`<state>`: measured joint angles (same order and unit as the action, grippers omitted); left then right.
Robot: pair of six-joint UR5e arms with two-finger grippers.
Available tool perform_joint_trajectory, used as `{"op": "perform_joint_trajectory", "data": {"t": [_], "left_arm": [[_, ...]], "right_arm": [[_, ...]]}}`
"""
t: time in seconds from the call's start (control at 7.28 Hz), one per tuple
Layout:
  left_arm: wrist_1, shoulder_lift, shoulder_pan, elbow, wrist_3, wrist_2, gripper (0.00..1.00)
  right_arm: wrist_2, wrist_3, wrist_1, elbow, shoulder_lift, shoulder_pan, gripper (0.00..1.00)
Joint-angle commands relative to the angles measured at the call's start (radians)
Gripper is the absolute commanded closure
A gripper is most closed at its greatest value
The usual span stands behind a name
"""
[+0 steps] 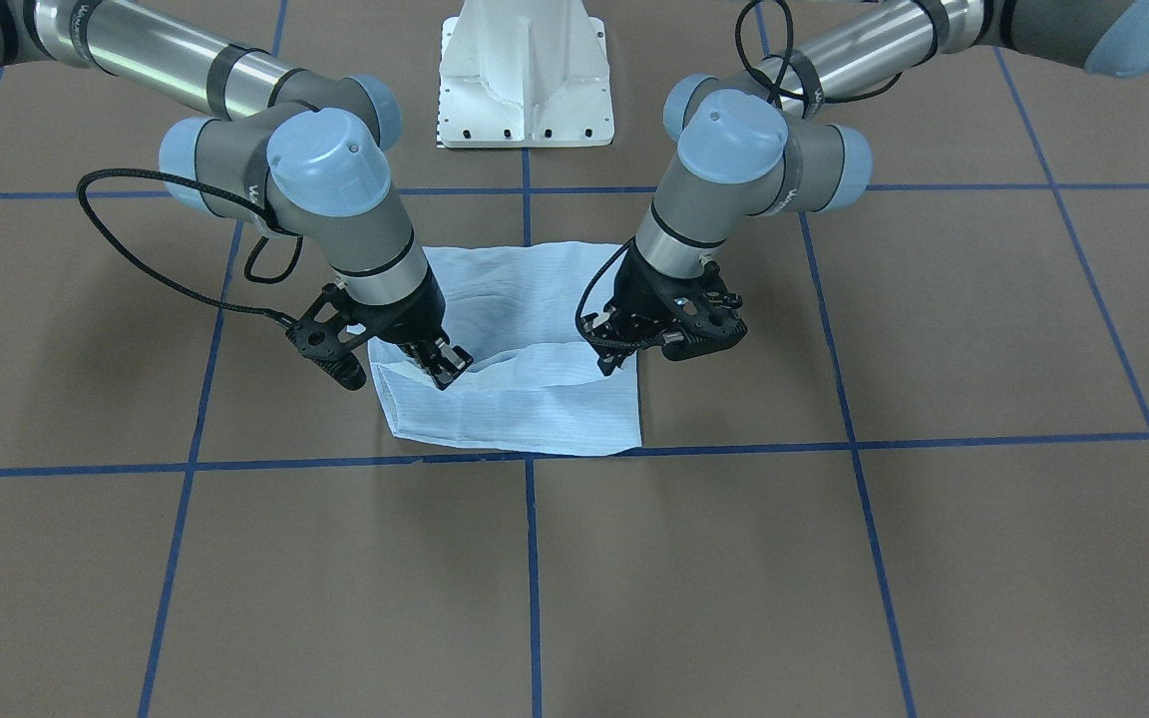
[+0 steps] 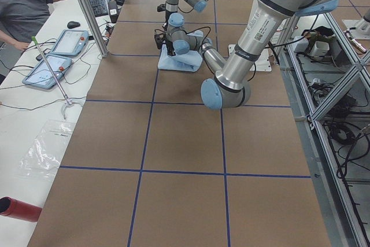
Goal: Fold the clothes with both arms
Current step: 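Lay the near end onto the far half of the shirt with both grippers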
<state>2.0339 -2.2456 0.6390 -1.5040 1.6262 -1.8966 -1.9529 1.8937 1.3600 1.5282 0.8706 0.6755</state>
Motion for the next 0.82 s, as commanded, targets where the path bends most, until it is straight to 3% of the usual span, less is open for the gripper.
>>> {"op": "perform_joint_trajectory", "data": {"t": [0.0, 0.69], "left_arm": [[0.039, -0.069, 0.008, 0.111, 0.003, 0.001, 1.00], [0.060, -0.072, 0.033, 0.145, 0.004, 0.001, 1.00]], "right_arm": [[-0.006, -0.010, -0.002, -0.005, 0.008, 0.010, 1.00], [-0.004, -0.008, -0.004, -0.016, 0.008, 0.009, 1.00]]}}
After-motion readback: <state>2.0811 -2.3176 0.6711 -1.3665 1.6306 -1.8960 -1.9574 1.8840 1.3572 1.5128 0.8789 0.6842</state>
